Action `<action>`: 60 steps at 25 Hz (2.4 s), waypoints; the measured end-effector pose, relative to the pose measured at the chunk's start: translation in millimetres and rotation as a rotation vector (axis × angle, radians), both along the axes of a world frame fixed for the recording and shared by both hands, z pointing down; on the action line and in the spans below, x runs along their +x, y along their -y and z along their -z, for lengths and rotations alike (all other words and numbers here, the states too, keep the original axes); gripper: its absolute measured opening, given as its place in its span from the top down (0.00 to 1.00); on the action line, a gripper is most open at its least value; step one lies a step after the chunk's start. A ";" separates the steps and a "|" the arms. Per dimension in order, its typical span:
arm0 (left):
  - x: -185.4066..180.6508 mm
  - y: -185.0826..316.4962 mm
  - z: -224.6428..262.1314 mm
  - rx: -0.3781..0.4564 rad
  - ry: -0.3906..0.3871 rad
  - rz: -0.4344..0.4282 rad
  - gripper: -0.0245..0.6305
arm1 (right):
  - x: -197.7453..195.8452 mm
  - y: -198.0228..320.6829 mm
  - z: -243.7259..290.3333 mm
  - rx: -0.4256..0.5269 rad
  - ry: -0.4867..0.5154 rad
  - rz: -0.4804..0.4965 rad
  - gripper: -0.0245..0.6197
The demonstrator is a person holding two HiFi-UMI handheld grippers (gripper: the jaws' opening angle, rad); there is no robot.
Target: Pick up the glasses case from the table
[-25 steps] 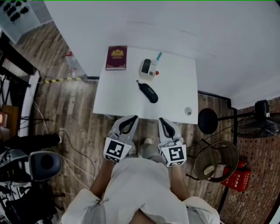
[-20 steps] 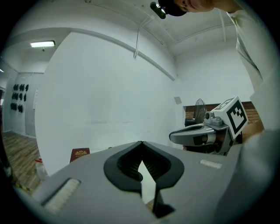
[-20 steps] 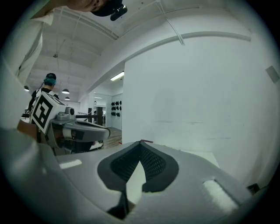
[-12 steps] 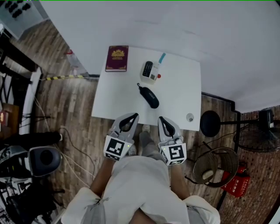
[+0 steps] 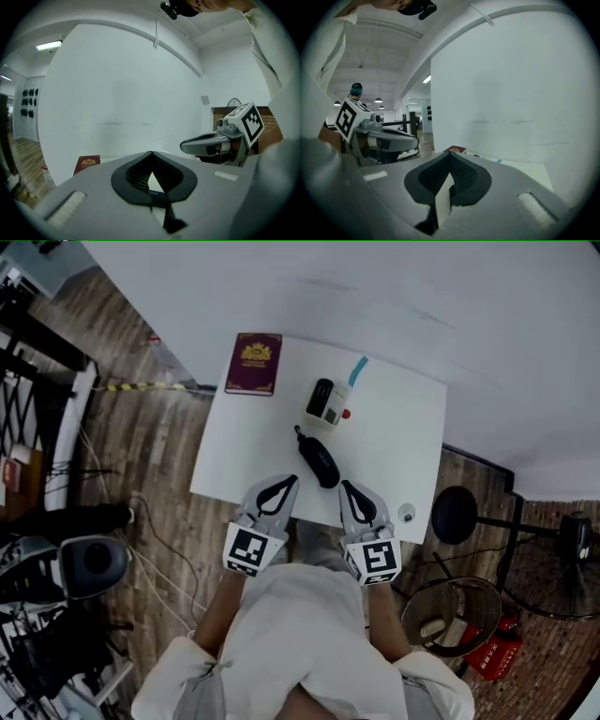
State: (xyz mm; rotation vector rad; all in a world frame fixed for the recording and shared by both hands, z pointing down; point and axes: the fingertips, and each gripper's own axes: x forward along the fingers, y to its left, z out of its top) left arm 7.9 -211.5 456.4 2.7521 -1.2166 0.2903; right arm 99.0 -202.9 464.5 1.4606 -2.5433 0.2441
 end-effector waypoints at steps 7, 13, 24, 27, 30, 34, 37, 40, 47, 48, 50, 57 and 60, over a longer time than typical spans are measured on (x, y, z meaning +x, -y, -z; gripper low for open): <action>9.5 28.7 -17.6 -0.042 0.035 0.056 0.93 | 10.8 35.5 -22.5 -0.058 -0.010 0.063 0.96; 18.4 43.7 -41.9 -0.089 0.072 0.083 0.93 | 14.5 53.6 -64.4 -0.158 -0.048 0.127 0.94; 27.0 53.3 -89.3 -0.198 0.134 0.111 0.93 | 13.0 66.9 -129.1 -0.314 -0.109 0.213 0.90; 28.6 53.5 -99.3 -0.222 0.137 0.110 0.93 | 8.4 69.3 -138.7 -0.333 -0.117 0.232 0.89; 29.3 53.8 -108.6 -0.242 0.141 0.105 0.93 | 4.0 70.0 -151.6 -0.362 -0.139 0.246 0.86; 27.9 55.6 -118.5 -0.262 0.139 0.094 0.93 | -1.3 69.0 -170.5 -0.408 -0.166 0.253 0.79; 24.7 53.8 -123.2 -0.275 0.140 0.082 0.93 | -5.3 64.3 -184.4 -0.451 -0.184 0.246 0.71; 21.6 52.7 -127.8 -0.287 0.141 0.072 0.93 | -9.1 61.5 -195.9 -0.483 -0.197 0.233 0.65; 19.3 50.9 -135.0 -0.300 0.143 0.042 0.93 | -13.5 62.6 -219.4 -0.537 -0.237 0.214 0.52; 18.9 50.4 -135.9 -0.302 0.143 0.039 0.93 | -14.3 63.0 -222.1 -0.544 -0.240 0.213 0.52; 17.9 50.1 -137.3 -0.305 0.142 0.034 0.93 | -16.2 63.7 -227.6 -0.560 -0.247 0.215 0.48; 16.2 45.7 -139.6 -0.314 0.140 0.015 0.93 | -19.8 61.4 -246.0 -0.613 -0.285 0.212 0.40; 14.6 45.1 -140.7 -0.316 0.137 0.008 0.93 | -20.2 61.7 -254.3 -0.640 -0.304 0.206 0.40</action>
